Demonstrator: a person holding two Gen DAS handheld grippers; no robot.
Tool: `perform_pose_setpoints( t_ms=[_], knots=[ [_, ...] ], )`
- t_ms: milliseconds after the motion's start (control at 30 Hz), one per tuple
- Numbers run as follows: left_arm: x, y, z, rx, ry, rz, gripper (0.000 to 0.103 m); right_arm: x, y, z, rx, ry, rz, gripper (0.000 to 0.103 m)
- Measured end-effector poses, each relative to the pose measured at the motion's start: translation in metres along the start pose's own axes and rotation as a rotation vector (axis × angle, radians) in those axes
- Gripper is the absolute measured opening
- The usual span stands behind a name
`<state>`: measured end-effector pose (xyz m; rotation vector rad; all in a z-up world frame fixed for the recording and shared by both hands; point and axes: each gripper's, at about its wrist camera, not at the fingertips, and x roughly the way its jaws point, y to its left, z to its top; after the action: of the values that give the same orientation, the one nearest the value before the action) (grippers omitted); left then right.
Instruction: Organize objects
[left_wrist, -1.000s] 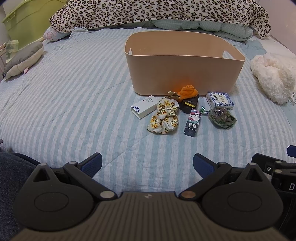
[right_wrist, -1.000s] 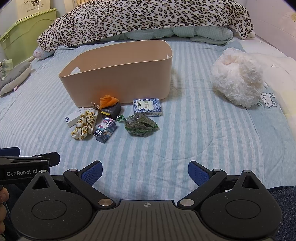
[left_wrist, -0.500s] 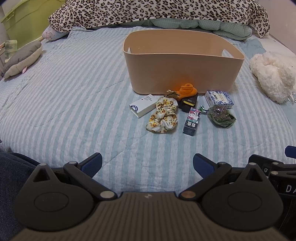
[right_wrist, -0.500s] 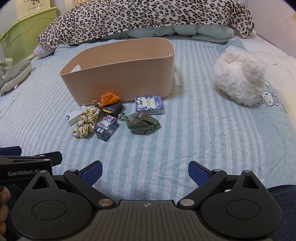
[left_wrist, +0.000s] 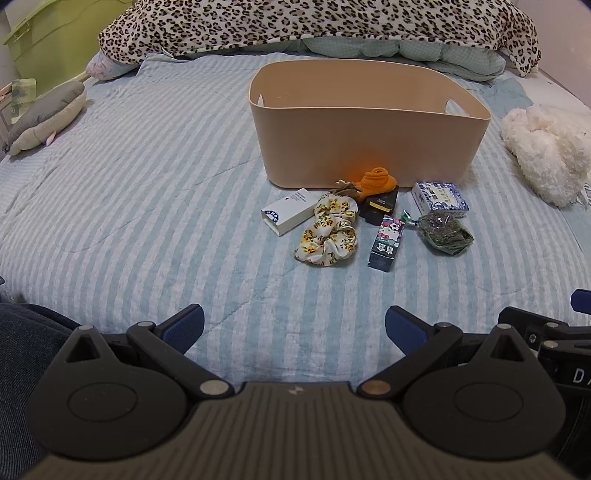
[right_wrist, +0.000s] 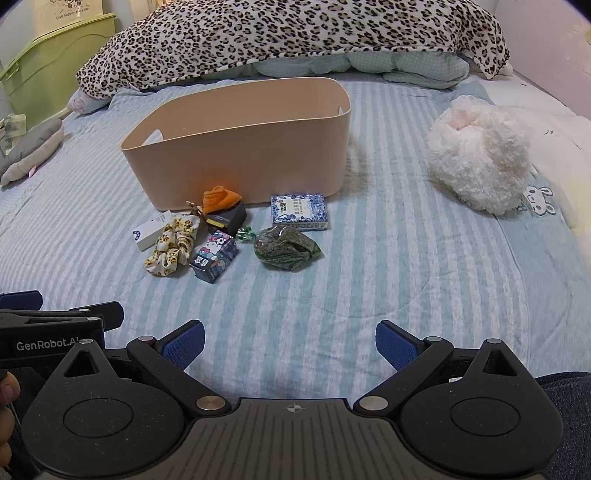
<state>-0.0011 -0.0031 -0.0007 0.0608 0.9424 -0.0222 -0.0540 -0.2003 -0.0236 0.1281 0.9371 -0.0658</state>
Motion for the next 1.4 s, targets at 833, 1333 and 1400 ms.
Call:
perform_pose_setpoints(
  t_ms=[833,1333,1400],
  knots=[
    [0.01,0.005,0.014,0.029,-0.006,0.015,0.103,0.007,-0.002,0.019,-0.021,-0.012,-0.014,0.101],
    [0.054,0.033,0.048,0.012,0.007,0.038,0.103,0.039,0.006,0.052,-0.08,-0.005,-0.044,0.099],
    [0.06,0.037,0.053,0.025,0.001,0.049,0.103,0.047,0.007,0.058,-0.083,0.003,-0.043,0.099]
  ],
)
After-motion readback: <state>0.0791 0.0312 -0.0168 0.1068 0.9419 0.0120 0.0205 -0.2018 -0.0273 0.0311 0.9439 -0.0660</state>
